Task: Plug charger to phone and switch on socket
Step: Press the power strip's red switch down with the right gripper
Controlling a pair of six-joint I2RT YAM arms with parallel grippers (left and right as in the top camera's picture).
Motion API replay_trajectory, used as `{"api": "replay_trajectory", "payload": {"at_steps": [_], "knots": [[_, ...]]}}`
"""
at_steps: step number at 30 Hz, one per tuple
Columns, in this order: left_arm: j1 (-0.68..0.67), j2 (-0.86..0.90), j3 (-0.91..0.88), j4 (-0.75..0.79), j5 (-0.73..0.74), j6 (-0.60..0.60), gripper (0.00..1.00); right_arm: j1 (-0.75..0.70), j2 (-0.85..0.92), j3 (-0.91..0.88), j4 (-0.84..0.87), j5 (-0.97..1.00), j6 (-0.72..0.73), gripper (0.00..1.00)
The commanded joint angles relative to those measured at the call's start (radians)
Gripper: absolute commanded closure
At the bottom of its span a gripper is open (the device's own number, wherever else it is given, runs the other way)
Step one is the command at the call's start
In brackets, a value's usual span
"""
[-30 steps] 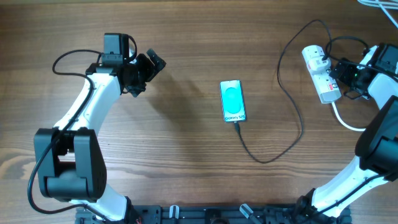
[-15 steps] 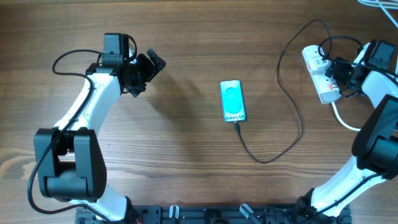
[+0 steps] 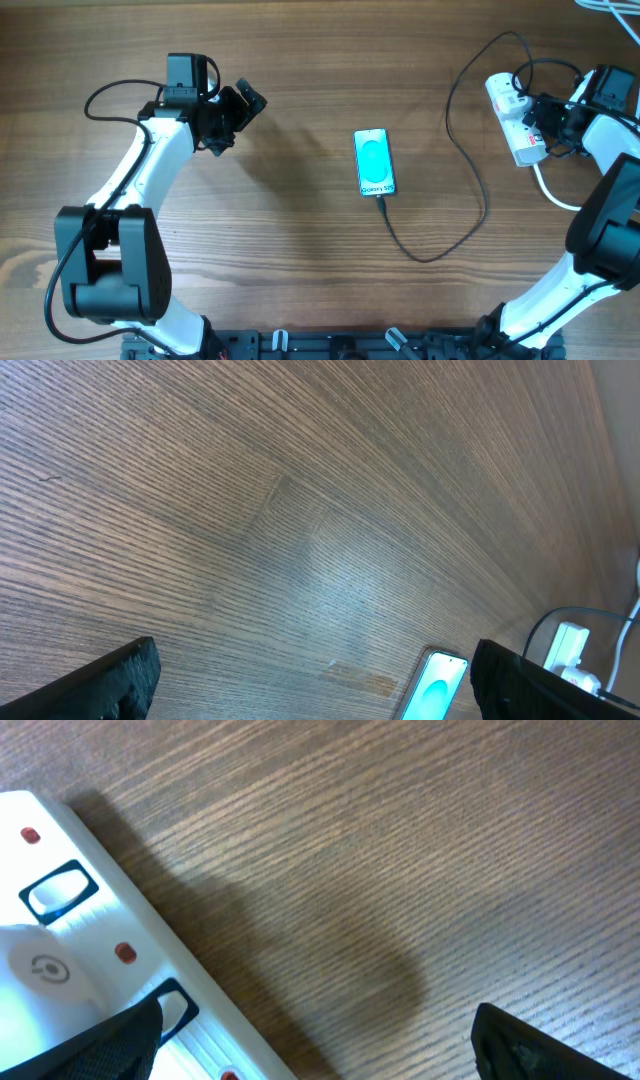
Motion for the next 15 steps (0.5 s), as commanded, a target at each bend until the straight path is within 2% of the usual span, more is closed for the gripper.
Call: {"api": "replay_trajectory", "payload": {"at_steps": [1,9,13,15], "knots": [[0.003,-0.02,-0.002,0.0,-0.013,0.019,0.0,0.012,0.002,-0.03,-0.043,-0.051,-0.022,0.0],[0.003,-0.02,-0.002,0.0,-0.013,0.019,0.0,0.011,0.002,-0.03,-0.052,-0.055,-0.021,0.0],[0.003,-0.02,-0.002,0.0,-0.013,0.019,0.0,0.011,0.002,-0.03,-0.078,0.164,0.049,0.0],[0.003,-0.02,-0.002,0.0,-0.013,0.019,0.0,0.011,0.002,-0.03,-0.09,0.169,0.068,0.0]]}}
